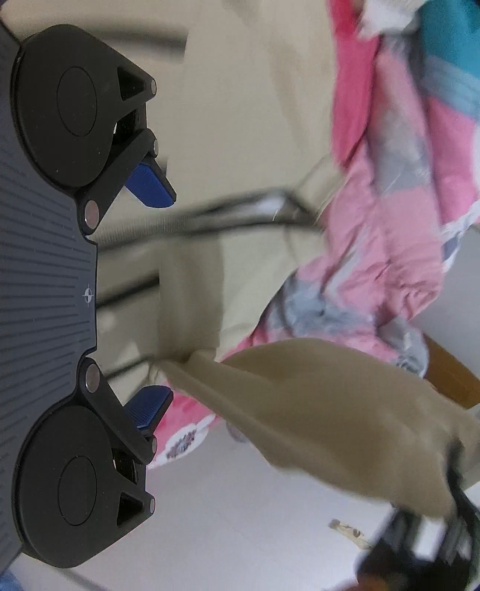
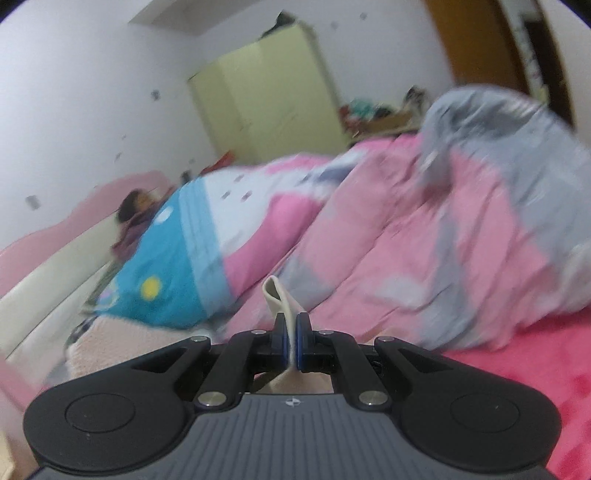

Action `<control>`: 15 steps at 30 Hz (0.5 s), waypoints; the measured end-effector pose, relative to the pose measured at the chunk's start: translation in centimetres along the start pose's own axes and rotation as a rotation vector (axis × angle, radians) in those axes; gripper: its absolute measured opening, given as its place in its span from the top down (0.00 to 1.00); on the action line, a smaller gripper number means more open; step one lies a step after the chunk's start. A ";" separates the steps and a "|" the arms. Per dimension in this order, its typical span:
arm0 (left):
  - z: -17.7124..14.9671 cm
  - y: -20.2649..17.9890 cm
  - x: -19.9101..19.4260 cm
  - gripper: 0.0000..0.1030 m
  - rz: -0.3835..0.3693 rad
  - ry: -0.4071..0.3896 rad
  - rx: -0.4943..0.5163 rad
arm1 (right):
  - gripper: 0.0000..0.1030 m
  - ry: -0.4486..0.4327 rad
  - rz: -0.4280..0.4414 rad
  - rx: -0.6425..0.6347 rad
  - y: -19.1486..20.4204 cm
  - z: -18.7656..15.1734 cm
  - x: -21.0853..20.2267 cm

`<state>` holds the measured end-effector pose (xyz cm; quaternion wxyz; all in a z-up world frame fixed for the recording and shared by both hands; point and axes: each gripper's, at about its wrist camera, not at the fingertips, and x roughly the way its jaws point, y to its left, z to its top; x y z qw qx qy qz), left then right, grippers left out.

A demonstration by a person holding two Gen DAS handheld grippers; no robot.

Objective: Fold clothes

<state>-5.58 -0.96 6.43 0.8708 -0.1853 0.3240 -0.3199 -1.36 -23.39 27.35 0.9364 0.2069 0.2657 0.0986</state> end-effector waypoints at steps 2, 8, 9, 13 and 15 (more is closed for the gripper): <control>0.2 1.4 -1.8 0.00 0.049 -0.001 -0.001 | 0.90 0.055 0.036 0.018 0.9 -1.8 2.1; 0.7 5.8 -7.4 0.00 0.198 -0.004 -0.005 | 0.60 0.116 0.123 0.150 -0.1 -6.3 4.7; 0.8 6.2 -7.8 0.00 0.216 -0.003 0.000 | 0.59 0.104 0.142 0.180 -0.9 -6.8 4.2; 1.0 6.4 -7.8 0.00 0.266 0.004 0.048 | 0.37 0.012 0.099 0.242 -6.7 -8.5 -2.0; 1.2 6.3 -7.3 0.00 0.283 0.009 0.086 | 0.24 -0.031 0.015 0.236 -10.0 -10.0 -5.9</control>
